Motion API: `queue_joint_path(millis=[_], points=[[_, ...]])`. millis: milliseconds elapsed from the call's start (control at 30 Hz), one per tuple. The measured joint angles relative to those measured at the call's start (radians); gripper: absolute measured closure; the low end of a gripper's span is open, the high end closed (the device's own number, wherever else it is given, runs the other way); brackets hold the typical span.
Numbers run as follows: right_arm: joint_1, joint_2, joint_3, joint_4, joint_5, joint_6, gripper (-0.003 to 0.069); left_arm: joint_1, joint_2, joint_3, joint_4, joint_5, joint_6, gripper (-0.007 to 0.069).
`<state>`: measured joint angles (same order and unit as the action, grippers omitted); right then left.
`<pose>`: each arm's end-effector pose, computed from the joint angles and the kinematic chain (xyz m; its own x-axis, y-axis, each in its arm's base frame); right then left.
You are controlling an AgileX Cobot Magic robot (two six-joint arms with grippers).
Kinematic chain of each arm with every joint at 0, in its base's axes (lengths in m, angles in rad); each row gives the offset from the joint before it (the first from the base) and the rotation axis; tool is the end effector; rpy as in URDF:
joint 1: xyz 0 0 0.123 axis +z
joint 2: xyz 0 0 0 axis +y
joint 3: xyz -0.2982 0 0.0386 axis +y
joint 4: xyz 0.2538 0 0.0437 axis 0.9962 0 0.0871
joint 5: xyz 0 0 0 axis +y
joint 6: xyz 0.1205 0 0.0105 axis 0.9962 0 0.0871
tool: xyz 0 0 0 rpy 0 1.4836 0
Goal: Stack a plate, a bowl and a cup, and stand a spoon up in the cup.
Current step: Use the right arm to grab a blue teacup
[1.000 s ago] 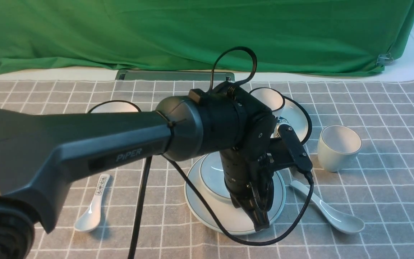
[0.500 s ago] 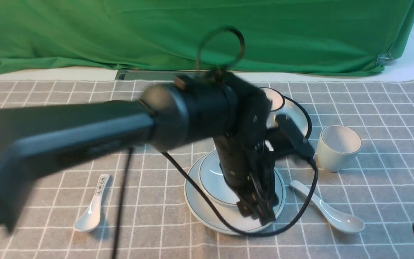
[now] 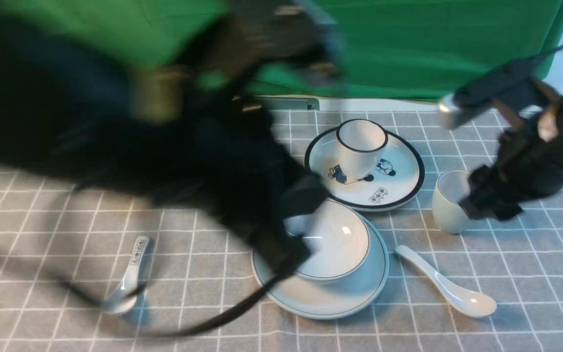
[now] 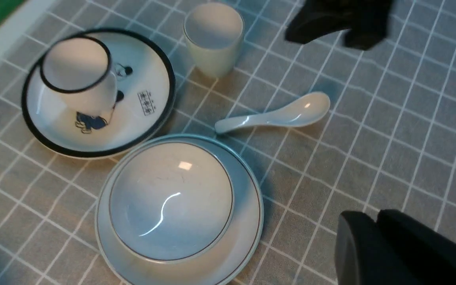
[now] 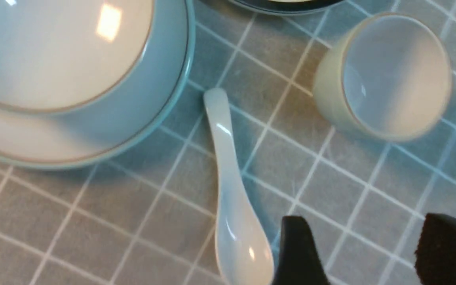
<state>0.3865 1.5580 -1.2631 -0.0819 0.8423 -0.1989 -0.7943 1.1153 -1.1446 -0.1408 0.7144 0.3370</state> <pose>0.3275 0.1253 0.2851 -0.6897 -0.5510 -0.4698 -0.5382 0.8242 -0.1764 0.1713 -0.1902 0.3916 -0.2069 0.5350 -0.8191 0.8330 0.5354 0.1393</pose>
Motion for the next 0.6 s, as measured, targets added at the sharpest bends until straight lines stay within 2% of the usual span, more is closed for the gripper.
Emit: queue_joint_path(millis=[100,267,533,600], points=[[-0.053,0.120,-0.086,0.113,0.003,-0.109,0.0229,0.000,-0.147,0.142,0.000,-0.107,0.000,0.0616],[-0.109,0.299,-0.217,0.150,0.006,-0.156,0.0229,0.000,-0.365,0.344,0.000,-0.258,-0.008,0.0615],[-0.125,0.460,-0.322,0.152,0.008,-0.163,0.0233,0.000,-0.451,0.407,-0.001,-0.290,-0.024,0.0615],[-0.125,0.499,-0.328,0.153,0.016,-0.171,0.0297,0.000,-0.451,0.408,-0.002,-0.290,-0.030,0.0615]])
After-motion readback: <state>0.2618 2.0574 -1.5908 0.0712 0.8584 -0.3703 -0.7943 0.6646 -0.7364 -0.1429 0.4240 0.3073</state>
